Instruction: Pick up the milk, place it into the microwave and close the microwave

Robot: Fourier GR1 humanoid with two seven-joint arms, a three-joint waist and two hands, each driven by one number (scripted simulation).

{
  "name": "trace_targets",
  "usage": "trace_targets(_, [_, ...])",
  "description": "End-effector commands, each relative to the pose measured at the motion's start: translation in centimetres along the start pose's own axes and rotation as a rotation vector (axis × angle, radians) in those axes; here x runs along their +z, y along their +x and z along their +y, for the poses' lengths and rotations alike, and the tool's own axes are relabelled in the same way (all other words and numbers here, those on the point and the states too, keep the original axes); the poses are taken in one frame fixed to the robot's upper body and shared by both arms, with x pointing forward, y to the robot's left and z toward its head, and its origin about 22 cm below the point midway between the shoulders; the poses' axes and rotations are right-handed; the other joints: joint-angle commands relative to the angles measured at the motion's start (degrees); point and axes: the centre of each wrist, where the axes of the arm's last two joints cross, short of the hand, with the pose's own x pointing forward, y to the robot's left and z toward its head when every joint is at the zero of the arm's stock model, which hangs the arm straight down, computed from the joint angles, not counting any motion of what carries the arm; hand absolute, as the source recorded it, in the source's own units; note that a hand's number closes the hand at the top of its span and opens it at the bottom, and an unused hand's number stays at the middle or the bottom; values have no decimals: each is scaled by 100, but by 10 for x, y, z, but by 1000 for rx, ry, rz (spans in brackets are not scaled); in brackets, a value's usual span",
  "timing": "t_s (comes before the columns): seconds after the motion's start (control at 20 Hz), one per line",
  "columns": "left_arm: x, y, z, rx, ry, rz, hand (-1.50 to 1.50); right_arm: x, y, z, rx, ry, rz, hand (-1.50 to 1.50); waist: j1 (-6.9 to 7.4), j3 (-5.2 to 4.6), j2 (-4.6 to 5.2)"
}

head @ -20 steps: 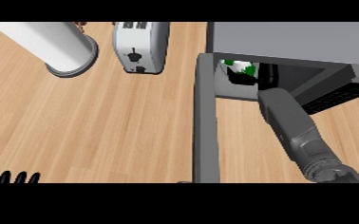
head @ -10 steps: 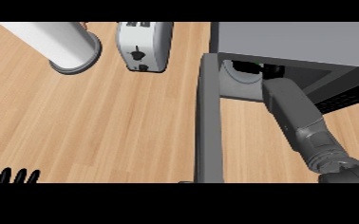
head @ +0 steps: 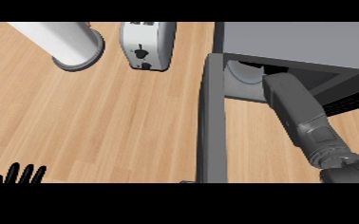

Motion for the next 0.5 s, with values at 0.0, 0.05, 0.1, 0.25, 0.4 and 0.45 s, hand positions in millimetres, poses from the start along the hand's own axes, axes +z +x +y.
trace_targets(0.0, [-7,-3,2,13,-10,-16,-150,-16,7,-5,62,-82,-37,150,68,-1,55])
trace_targets(0.05, [-6,0,5,3,-4,-16,-150,-9,-2,-8,69,-65,-31,150,23,5,30])
trace_targets(0.1, [-8,-4,-2,8,-5,-4,-150,-5,8,4,75,-85,-28,150,69,7,49])
trace_targets(0.25, [-6,-1,4,-13,-17,-8,-150,29,-65,-45,434,-106,182,-150,71,-83,183])
trace_targets(0.4, [-12,0,3,-10,-44,-21,-150,42,-73,-46,529,-130,220,-150,212,-64,203])
trace_targets(0.45, [-12,-4,3,-8,-39,-12,-150,38,-67,-41,537,-138,218,-150,225,-72,166])
